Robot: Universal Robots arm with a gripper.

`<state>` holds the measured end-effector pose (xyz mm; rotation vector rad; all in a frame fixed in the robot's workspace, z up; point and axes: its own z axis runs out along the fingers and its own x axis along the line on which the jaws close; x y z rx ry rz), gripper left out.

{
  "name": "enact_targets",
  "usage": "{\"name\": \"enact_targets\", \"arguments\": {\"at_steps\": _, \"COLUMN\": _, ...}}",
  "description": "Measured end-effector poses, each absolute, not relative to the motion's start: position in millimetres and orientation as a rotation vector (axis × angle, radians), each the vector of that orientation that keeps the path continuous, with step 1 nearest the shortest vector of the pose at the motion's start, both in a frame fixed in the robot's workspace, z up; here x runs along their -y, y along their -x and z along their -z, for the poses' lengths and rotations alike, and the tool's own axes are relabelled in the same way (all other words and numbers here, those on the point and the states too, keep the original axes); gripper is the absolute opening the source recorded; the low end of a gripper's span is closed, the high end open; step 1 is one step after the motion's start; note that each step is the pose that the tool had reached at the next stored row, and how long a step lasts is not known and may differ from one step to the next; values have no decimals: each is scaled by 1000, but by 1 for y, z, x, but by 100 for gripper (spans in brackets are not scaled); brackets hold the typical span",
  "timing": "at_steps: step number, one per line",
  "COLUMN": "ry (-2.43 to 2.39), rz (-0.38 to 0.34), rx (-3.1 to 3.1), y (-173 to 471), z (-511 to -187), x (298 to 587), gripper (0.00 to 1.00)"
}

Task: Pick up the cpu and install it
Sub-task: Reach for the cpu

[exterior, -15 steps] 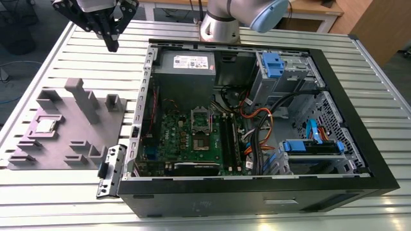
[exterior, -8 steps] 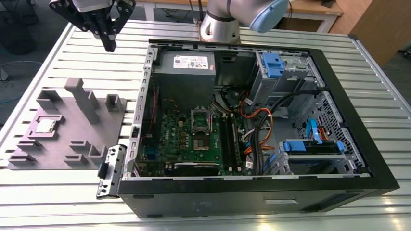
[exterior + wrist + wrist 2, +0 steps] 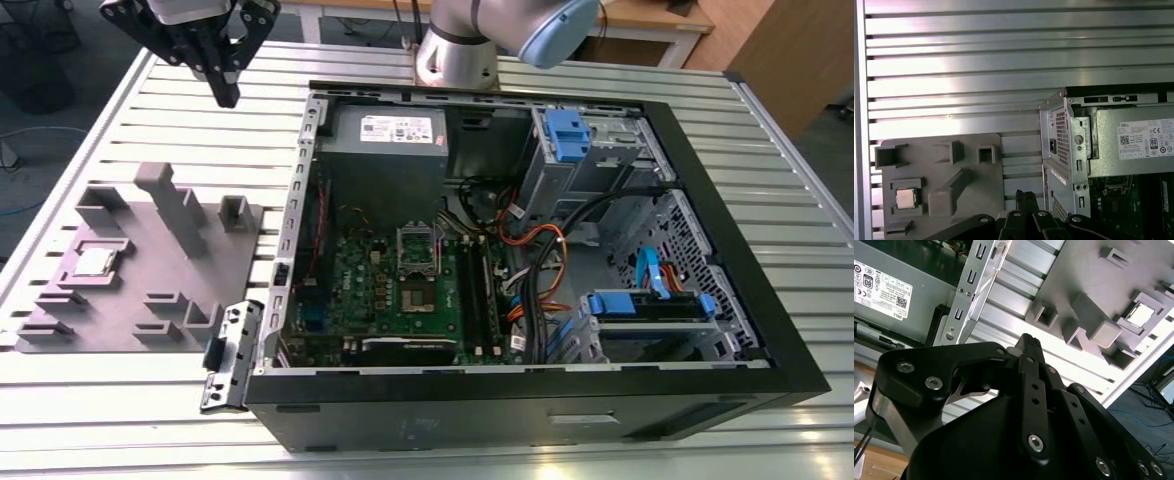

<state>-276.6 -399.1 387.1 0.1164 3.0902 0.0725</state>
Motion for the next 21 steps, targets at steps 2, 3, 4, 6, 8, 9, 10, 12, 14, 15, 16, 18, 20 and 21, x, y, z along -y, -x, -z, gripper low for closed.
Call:
{"name": "enact_targets", "arguments": {"at_steps": 2, "ry": -117, "rz": -73, "rx": -3090, "y": 277, "z": -387, "x": 399, "gripper": 11}}
{"name": "enact_targets", "arguments": {"at_steps": 3, "ry": -117, "rz": -73, "rx": -3090, "y": 278, "z": -387, "x": 399, "gripper": 11}}
{"name": "enact_targets", "arguments": {"at_steps": 4, "ry": -116, "rz": -73, "rx": -3090, "y": 278, "z": -387, "x": 399, "gripper": 11}}
{"name": "enact_targets", "arguments": {"at_steps": 6, "ry": -116, "rz": -73, "rx": -3090, "y": 280, "z": -387, "x": 399, "gripper": 11}}
{"name": "enact_targets", "arguments": {"at_steps": 8, "ry": -116, "rz": -73, "rx": -3090, "y": 281, "z": -387, "x": 399, "gripper": 11}}
{"name": "enact_targets", "arguments": {"at_steps": 9, "ry": -116, "rz": -73, "rx": -3090, "y": 282, "z": -387, "x": 399, "gripper": 11}}
{"name": "enact_targets", "arguments": {"at_steps": 10, "ry": -116, "rz": -73, "rx": -3090, "y": 282, "z": -387, "x": 399, "gripper": 11}}
{"name": "enact_targets", "arguments": {"at_steps": 12, "ry": -116, "rz": -73, "rx": -3090, "y": 283, "z": -387, "x": 399, "gripper": 11}}
{"name": "enact_targets", "arguments": {"at_steps": 14, "ry": -116, "rz": -73, "rx": -3090, "y": 284, "z": -387, "x": 399, "gripper": 11}}
{"name": "enact_targets", "arguments": {"at_steps": 15, "ry": -116, "rz": -73, "rx": -3090, "y": 284, "z": -387, "x": 399, "gripper": 11}}
{"name": "enact_targets", "arguments": {"at_steps": 16, "ry": -116, "rz": -73, "rx": -3090, "y": 284, "z": -387, "x": 399, "gripper": 11}}
{"name": "enact_targets", "arguments": {"at_steps": 18, "ry": -116, "rz": -73, "rx": -3090, "y": 284, "z": -387, "x": 399, "gripper": 11}}
{"name": "enact_targets", "arguments": {"at_steps": 20, "ry": -116, "rz": -73, "rx": -3090, "y": 284, "z": -387, "x": 399, "gripper": 11}}
{"name": "enact_targets", "arguments": {"at_steps": 21, "ry": -117, "rz": -73, "rx": -3090, "y": 285, "z": -387, "x": 399, "gripper": 11}}
